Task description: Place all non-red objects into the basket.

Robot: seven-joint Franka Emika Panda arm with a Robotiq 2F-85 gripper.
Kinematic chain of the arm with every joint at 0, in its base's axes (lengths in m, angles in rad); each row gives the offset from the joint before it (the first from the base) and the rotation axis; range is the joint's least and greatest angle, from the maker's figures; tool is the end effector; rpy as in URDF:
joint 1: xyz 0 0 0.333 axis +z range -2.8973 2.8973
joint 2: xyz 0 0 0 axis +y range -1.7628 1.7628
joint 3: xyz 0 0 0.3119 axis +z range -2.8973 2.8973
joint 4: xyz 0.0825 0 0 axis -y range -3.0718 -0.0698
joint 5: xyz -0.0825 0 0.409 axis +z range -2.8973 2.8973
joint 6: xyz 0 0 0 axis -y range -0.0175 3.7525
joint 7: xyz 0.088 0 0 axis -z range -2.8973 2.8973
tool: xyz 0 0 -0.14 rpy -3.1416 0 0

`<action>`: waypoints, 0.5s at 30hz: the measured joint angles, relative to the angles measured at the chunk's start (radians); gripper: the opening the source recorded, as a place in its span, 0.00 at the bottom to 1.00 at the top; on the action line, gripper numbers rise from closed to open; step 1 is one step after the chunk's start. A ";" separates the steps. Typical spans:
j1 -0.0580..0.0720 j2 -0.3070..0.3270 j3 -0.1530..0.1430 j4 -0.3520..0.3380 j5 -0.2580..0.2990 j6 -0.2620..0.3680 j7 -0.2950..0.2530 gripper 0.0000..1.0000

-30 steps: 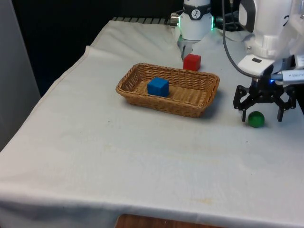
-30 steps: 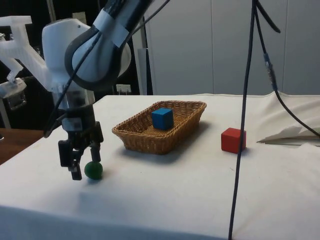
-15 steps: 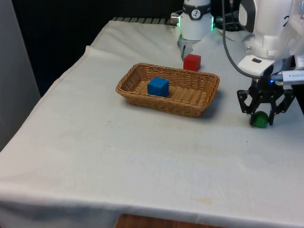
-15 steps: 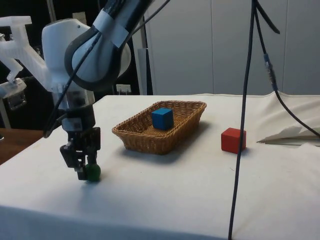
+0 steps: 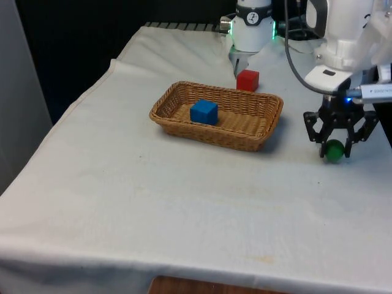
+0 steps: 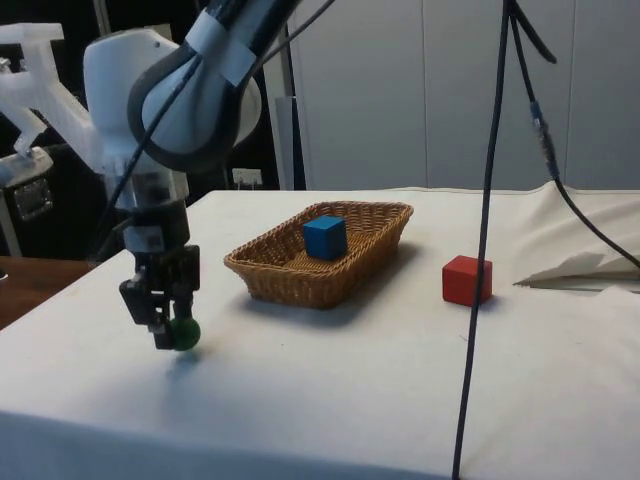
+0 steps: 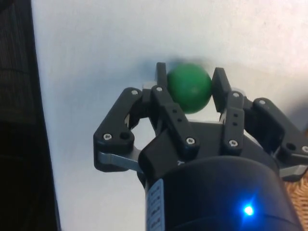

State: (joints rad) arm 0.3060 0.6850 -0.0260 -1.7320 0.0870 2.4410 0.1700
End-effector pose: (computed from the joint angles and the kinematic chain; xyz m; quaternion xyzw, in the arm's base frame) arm 0.6581 0.1921 0.1331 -0.9994 -0.0251 -0.0075 0.0225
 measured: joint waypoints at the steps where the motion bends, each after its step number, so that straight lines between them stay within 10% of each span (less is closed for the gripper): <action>1: 0.000 -0.007 0.000 -0.001 0.000 -0.009 -0.001 0.00; 15: -0.006 -0.122 -0.024 -0.044 0.000 -0.089 -0.027 0.00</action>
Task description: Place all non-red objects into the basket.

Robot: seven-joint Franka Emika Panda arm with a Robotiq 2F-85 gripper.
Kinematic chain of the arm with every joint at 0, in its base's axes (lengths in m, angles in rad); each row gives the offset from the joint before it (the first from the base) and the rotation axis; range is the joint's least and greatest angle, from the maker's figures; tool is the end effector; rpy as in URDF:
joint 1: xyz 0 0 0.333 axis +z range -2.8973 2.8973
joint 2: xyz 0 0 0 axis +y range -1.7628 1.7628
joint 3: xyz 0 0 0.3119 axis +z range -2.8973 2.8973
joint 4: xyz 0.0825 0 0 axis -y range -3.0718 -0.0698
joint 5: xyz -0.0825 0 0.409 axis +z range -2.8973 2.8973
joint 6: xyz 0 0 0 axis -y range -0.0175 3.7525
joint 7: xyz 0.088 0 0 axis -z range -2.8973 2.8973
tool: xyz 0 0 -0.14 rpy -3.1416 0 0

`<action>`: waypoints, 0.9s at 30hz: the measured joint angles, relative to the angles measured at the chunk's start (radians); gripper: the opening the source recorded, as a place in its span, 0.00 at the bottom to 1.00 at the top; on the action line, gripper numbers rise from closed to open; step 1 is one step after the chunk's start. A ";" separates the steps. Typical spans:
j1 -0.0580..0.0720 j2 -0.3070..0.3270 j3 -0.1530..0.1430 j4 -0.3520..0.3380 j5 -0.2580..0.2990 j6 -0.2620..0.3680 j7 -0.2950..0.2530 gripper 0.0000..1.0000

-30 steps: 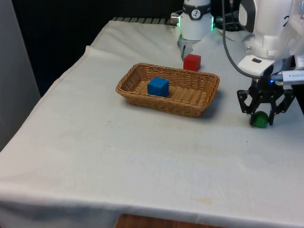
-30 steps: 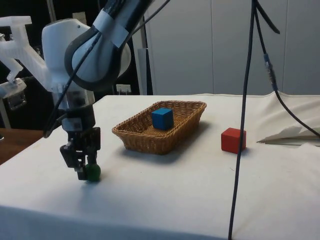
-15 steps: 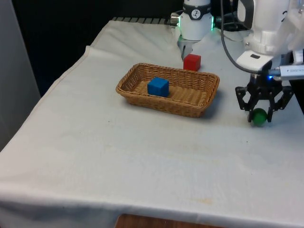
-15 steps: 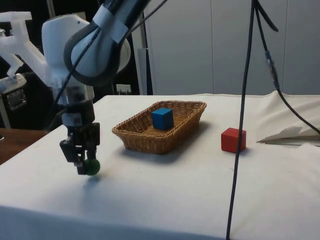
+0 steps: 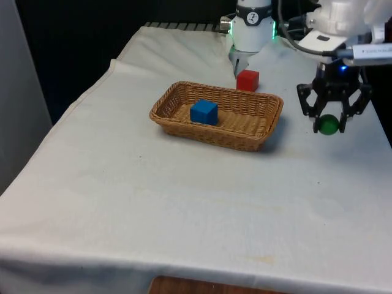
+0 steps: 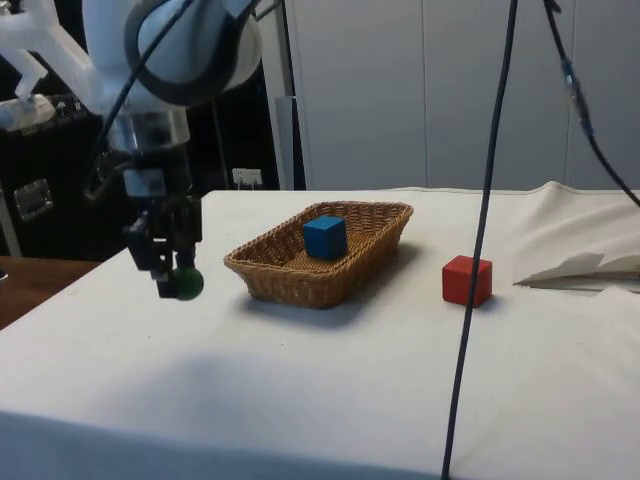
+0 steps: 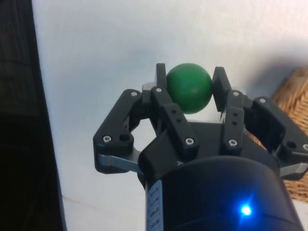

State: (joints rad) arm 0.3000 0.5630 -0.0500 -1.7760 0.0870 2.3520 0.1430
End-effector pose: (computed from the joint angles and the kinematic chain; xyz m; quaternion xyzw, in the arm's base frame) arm 0.6555 0.1722 0.1895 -0.9995 -0.0270 -0.0035 0.0188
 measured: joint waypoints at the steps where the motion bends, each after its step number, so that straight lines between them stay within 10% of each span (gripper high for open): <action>1: 0.000 -0.010 -0.001 -0.007 0.000 -0.003 -0.003 0.00; 27: -0.009 -0.236 -0.067 -0.262 0.000 0.045 -0.094 0.00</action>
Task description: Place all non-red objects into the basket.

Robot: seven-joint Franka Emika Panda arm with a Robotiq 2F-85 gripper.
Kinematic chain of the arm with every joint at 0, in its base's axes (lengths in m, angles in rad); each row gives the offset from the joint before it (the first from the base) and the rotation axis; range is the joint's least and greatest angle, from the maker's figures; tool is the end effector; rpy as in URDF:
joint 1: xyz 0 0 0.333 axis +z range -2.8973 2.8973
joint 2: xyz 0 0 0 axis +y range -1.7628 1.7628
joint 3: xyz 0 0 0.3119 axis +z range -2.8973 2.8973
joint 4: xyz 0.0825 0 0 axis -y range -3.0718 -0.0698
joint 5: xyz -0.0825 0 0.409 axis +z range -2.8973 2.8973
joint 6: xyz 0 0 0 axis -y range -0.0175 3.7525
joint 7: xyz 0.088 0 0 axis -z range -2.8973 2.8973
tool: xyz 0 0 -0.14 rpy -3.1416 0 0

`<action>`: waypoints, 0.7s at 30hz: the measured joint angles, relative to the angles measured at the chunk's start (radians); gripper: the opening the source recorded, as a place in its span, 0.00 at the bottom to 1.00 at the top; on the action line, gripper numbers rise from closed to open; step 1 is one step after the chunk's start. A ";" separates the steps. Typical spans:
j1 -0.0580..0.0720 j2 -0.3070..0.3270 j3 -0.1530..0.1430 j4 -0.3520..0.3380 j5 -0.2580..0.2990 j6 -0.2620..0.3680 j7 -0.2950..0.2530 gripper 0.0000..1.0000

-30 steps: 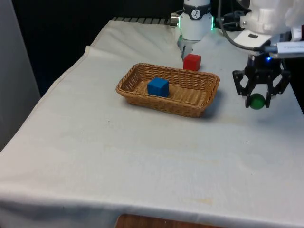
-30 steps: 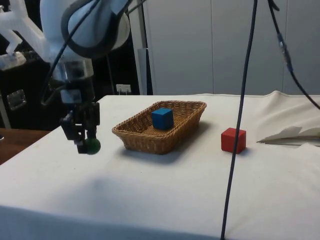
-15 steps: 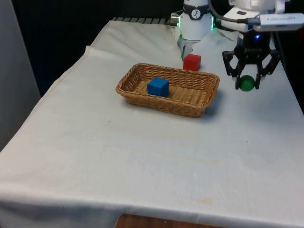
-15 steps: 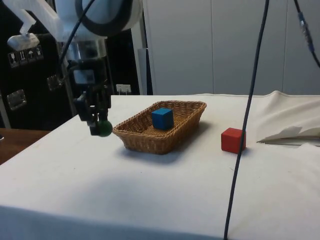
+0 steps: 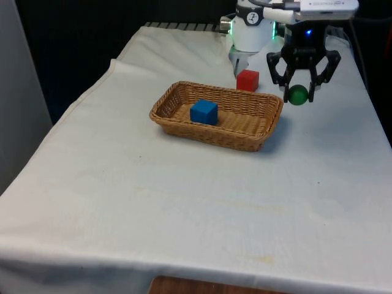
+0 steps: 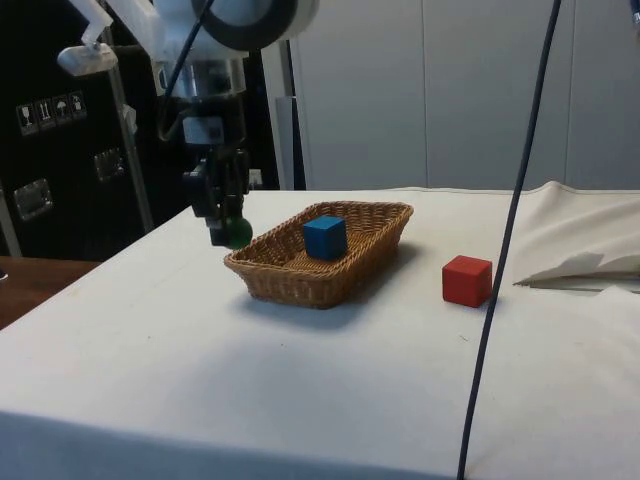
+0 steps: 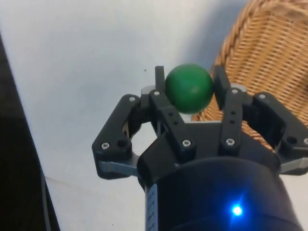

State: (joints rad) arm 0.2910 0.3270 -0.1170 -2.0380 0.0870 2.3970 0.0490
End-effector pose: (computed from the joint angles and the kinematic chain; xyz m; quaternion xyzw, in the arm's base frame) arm 0.6068 0.1093 0.2322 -0.9992 -0.0344 -0.0162 0.0132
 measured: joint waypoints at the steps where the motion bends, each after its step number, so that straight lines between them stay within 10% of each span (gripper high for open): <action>1: -0.001 -0.005 -0.003 -0.006 0.000 0.002 -0.005 0.00; 21: -0.012 -0.096 -0.070 -0.143 0.005 0.077 -0.098 0.00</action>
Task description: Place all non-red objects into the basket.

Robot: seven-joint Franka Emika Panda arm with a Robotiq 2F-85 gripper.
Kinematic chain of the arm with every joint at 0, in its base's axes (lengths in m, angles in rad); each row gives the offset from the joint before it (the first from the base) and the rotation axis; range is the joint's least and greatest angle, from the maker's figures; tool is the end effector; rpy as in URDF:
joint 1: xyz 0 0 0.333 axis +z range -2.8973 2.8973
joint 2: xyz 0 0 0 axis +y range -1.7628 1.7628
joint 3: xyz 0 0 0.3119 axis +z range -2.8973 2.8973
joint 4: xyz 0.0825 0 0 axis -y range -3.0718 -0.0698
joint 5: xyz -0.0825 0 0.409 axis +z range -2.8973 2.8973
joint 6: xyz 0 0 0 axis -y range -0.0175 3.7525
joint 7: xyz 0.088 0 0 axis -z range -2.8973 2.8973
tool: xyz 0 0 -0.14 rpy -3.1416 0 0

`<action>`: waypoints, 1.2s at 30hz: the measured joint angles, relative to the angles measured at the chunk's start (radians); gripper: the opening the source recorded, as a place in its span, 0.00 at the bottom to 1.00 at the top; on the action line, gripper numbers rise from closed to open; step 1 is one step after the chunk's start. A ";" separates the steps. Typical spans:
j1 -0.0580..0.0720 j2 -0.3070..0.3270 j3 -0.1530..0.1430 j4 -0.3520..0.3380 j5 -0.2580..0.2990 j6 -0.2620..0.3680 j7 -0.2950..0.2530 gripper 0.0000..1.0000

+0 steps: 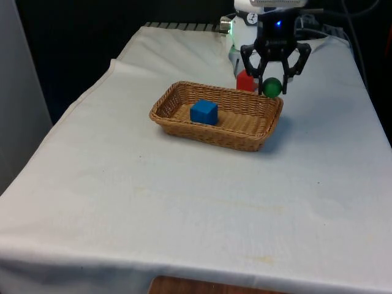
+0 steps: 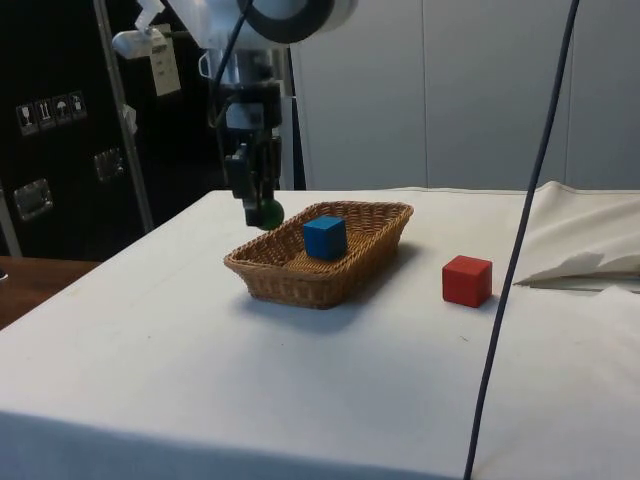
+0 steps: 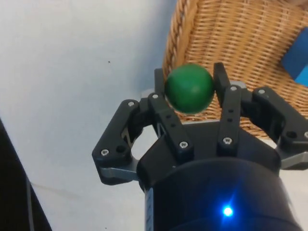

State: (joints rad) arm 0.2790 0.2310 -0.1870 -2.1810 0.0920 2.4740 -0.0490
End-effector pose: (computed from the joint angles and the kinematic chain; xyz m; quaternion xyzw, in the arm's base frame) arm 0.5803 0.0538 0.2359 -0.9987 -0.0384 -0.0334 0.0092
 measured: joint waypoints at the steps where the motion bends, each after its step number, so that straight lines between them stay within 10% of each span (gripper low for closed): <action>1: 0.000 0.000 0.000 0.000 0.000 0.000 0.000 0.00; 21: -0.013 -0.039 -0.065 -0.130 0.013 0.105 -0.096 0.00; 36: -0.014 0.066 -0.070 -0.165 0.020 0.259 -0.102 0.00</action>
State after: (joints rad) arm 0.2650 0.2970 -0.2570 -2.3460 0.1120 2.7330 -0.1510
